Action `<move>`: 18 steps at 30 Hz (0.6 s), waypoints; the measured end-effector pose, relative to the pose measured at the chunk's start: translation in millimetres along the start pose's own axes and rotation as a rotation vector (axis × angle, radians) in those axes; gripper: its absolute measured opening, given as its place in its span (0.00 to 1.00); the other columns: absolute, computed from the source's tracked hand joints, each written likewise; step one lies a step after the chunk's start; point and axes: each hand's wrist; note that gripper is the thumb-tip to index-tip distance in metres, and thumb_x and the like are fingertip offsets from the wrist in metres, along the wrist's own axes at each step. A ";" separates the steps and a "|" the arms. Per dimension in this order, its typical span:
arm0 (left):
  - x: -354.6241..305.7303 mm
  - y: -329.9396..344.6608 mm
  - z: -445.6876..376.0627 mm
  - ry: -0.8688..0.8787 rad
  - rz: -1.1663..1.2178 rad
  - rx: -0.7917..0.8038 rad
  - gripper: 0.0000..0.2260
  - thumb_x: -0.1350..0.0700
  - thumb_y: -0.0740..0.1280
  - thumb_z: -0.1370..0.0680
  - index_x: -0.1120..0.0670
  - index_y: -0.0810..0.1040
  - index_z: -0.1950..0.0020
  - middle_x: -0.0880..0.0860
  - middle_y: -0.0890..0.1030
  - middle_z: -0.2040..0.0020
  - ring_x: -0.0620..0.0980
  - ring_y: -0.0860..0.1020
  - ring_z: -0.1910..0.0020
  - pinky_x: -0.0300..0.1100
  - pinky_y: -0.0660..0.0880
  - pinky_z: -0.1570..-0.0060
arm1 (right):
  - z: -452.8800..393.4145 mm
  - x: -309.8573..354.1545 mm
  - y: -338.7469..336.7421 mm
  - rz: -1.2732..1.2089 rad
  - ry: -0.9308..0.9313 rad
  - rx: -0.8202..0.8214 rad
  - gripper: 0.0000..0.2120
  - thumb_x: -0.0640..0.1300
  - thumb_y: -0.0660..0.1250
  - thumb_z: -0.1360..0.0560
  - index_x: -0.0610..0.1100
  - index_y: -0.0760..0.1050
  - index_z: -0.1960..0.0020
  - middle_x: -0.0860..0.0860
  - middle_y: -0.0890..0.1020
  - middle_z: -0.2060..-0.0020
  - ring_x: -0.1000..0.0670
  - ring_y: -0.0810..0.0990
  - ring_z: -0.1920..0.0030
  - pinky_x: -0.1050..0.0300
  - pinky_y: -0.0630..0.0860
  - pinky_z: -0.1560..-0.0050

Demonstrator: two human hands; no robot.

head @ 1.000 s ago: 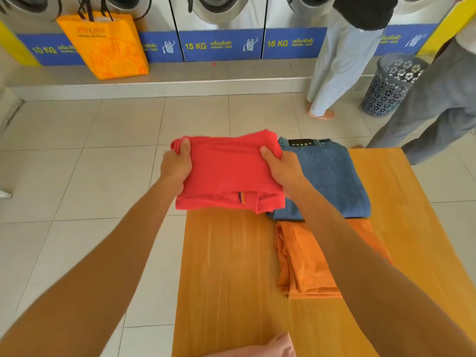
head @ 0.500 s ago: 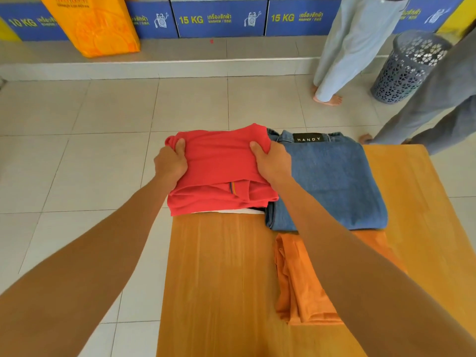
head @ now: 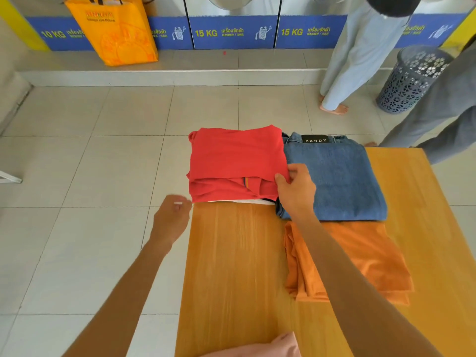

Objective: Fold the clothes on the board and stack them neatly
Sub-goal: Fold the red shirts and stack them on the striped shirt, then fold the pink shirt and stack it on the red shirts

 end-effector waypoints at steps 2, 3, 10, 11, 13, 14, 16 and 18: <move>32.7 -9.6 39.3 -0.057 0.011 0.059 0.05 0.50 0.64 0.20 0.48 0.76 0.46 0.50 0.82 0.48 0.50 0.82 0.52 0.53 0.80 0.47 | 37.0 -7.8 -16.9 -0.006 0.001 -0.045 0.12 0.43 0.69 0.23 0.44 0.75 0.41 0.54 0.80 0.52 0.57 0.78 0.56 0.62 0.73 0.53; 48.3 -13.7 60.7 -0.086 0.008 0.092 0.05 0.51 0.63 0.19 0.48 0.77 0.46 0.50 0.82 0.49 0.50 0.82 0.53 0.52 0.80 0.47 | 58.9 -12.6 -25.8 0.003 0.001 -0.064 0.10 0.41 0.69 0.24 0.44 0.76 0.43 0.54 0.81 0.52 0.58 0.77 0.58 0.66 0.73 0.53; 125.1 -29.9 187.2 -0.225 -0.002 0.286 0.06 0.53 0.63 0.19 0.49 0.79 0.48 0.50 0.84 0.56 0.51 0.84 0.56 0.49 0.83 0.55 | 223.5 -66.5 -69.8 0.067 0.027 0.016 0.05 0.37 0.67 0.24 0.44 0.79 0.50 0.49 0.83 0.54 0.49 0.81 0.57 0.53 0.77 0.55; 132.1 -30.1 200.5 -0.234 -0.007 0.300 0.06 0.52 0.63 0.19 0.49 0.79 0.49 0.50 0.84 0.57 0.51 0.84 0.56 0.50 0.82 0.53 | 244.1 -76.1 -72.9 0.101 0.048 0.033 0.06 0.37 0.67 0.23 0.43 0.79 0.48 0.48 0.83 0.53 0.50 0.81 0.56 0.54 0.76 0.55; 144.7 -28.3 224.0 -0.220 -0.044 0.278 0.06 0.50 0.62 0.20 0.47 0.79 0.48 0.48 0.83 0.54 0.49 0.82 0.53 0.49 0.80 0.50 | 278.3 -96.4 -77.7 0.182 0.071 0.061 0.07 0.37 0.67 0.23 0.42 0.79 0.45 0.47 0.81 0.50 0.47 0.80 0.51 0.54 0.76 0.52; 150.2 -26.4 233.9 -0.198 -0.075 0.228 0.07 0.49 0.63 0.20 0.47 0.78 0.47 0.47 0.82 0.51 0.47 0.80 0.51 0.45 0.78 0.51 | 291.7 -106.5 -80.1 0.226 0.081 0.077 0.08 0.38 0.67 0.22 0.42 0.79 0.43 0.46 0.81 0.49 0.45 0.79 0.49 0.52 0.75 0.49; 156.2 -22.3 250.8 -0.147 -0.135 0.094 0.11 0.45 0.63 0.20 0.49 0.76 0.42 0.48 0.80 0.47 0.47 0.78 0.50 0.41 0.74 0.54 | 312.8 -121.7 -83.9 0.307 0.135 0.124 0.12 0.43 0.68 0.22 0.42 0.76 0.40 0.45 0.79 0.47 0.42 0.76 0.45 0.48 0.73 0.46; 162.4 -18.0 264.7 -0.167 -0.142 0.034 0.17 0.41 0.63 0.21 0.51 0.73 0.39 0.49 0.79 0.47 0.49 0.78 0.52 0.40 0.73 0.57 | 327.5 -131.5 -84.9 0.375 0.213 0.182 0.17 0.51 0.68 0.23 0.45 0.73 0.38 0.46 0.77 0.45 0.42 0.74 0.43 0.48 0.73 0.45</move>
Point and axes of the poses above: each hand's wrist, its own z-axis away from the middle knuckle, its own y-axis out of the palm, x = y × z
